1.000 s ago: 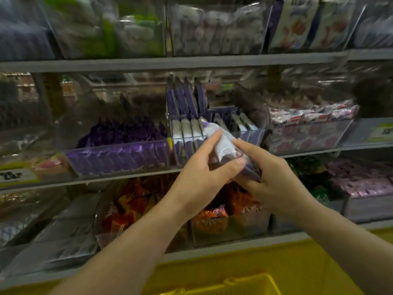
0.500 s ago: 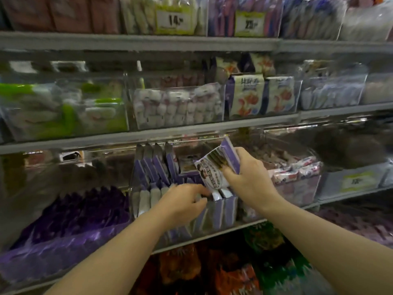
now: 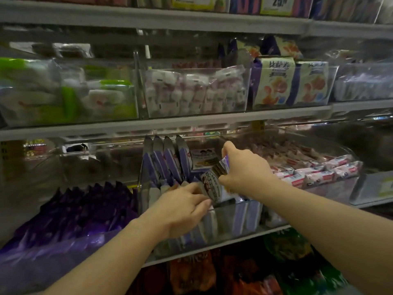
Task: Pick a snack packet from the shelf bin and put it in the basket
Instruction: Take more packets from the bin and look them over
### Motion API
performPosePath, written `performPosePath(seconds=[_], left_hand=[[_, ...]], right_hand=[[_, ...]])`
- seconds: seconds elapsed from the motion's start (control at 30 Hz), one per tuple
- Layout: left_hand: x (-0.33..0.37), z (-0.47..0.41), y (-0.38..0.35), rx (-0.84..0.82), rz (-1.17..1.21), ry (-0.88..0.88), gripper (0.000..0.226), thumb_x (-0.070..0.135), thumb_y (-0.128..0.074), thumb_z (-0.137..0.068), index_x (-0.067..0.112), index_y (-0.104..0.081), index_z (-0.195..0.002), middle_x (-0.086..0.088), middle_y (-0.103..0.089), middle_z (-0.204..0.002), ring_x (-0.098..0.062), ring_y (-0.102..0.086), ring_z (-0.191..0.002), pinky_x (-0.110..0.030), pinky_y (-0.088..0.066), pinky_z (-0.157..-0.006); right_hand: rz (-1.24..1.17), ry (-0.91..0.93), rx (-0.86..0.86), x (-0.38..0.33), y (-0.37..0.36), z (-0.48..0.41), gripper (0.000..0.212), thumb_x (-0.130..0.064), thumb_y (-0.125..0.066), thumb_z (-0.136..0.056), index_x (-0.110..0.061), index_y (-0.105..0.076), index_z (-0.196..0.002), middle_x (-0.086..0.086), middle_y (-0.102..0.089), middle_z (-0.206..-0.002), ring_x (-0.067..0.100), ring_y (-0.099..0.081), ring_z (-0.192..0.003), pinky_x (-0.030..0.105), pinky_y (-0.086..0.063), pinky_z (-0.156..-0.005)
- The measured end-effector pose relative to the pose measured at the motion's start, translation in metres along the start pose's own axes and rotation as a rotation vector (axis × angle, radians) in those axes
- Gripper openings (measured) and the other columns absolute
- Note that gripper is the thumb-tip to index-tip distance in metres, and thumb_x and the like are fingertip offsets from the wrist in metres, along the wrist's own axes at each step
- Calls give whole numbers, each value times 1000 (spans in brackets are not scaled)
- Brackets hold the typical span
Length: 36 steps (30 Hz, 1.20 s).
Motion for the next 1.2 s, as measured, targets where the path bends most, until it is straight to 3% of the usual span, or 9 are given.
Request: performPosePath(seconds=[0.13,0.27,0.37,0.6,0.7,0.87,0.93,1.07,1.2], left_hand=[[-4,-1,-2,45,34,9,48,51,-23,-100,34,-60,-126,7,-46,-113,-16,-48,-105,-34,-40,-90],[-4,0,-3,44,52,5,48,51,-23,-101,32,-61,-123,6,-46,-115,-18,-46,-108,-34,-36,-91],[-4,1,-2,56,63,-1,47,50,-24,-101,31,-63,-120,5,-47,-115,-19,-48,-108,-37,-39,-94],[-7,-1,-5,63,135,-3,47,53,-24,-99,34,-64,-116,10,-45,-107,-15,-48,-102,-38,-41,-90],[-7,-1,-5,60,160,-4,43,52,-25,-100,35,-63,-113,11,-44,-105,-12,-48,-99,-36,-42,-88],[-3,3,2,155,171,-43,13,42,-32,-100,35,-42,-98,13,-43,-97,-9,-48,-89,-33,-40,-79],[0,6,3,197,148,-99,15,41,-29,-100,39,-40,-109,15,-44,-112,-10,-49,-103,-30,-37,-86],[4,6,-5,116,17,-181,45,47,-16,-99,56,-17,-143,24,-24,-154,-2,-17,-140,-35,-7,-116],[0,4,-7,47,64,-144,46,53,-16,-99,49,-37,-139,22,-37,-150,-2,-26,-139,-34,-18,-112]], right_hand=[[-121,-89,-18,5,-13,-8,30,-30,-71,-71,-17,-52,-91,3,-60,-84,25,-59,-78,39,-55,-70],[-222,-69,-169,2,-13,-17,30,-39,-73,-72,-16,-59,-85,-2,-60,-73,12,-58,-64,26,-46,-51],[-175,-15,-319,-2,-10,-17,25,-37,-71,-78,-27,-58,-96,-10,-59,-75,4,-61,-62,22,-50,-52],[-163,-52,-110,-1,-17,-9,20,-30,-75,-80,-23,-56,-79,-4,-62,-75,13,-61,-71,26,-48,-59],[-206,-58,-133,-6,-37,6,21,-28,-75,-80,-21,-55,-79,-4,-60,-77,14,-59,-73,26,-50,-63],[-55,112,-418,-14,-47,16,37,-41,-50,-96,-20,-58,-66,-7,-56,-65,10,-51,-63,22,-39,-56],[-109,106,-551,-6,-40,20,40,-38,-43,-100,-22,-64,-71,-11,-58,-68,2,-52,-64,11,-36,-54],[-64,148,-439,6,-12,12,18,-28,-57,-95,-23,-73,-101,-16,-65,-84,-6,-58,-74,10,-45,-67],[189,169,-682,-2,-28,20,26,-33,-54,-95,-19,-71,-109,-1,-70,-103,15,-64,-92,31,-53,-83]])
Point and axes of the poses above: each hand's wrist, its own z-axis away from the middle knuckle, its own y-axis out of the back of the hand, x = y × z, the point moved 7 cm from there along -z, towards the middle knuckle
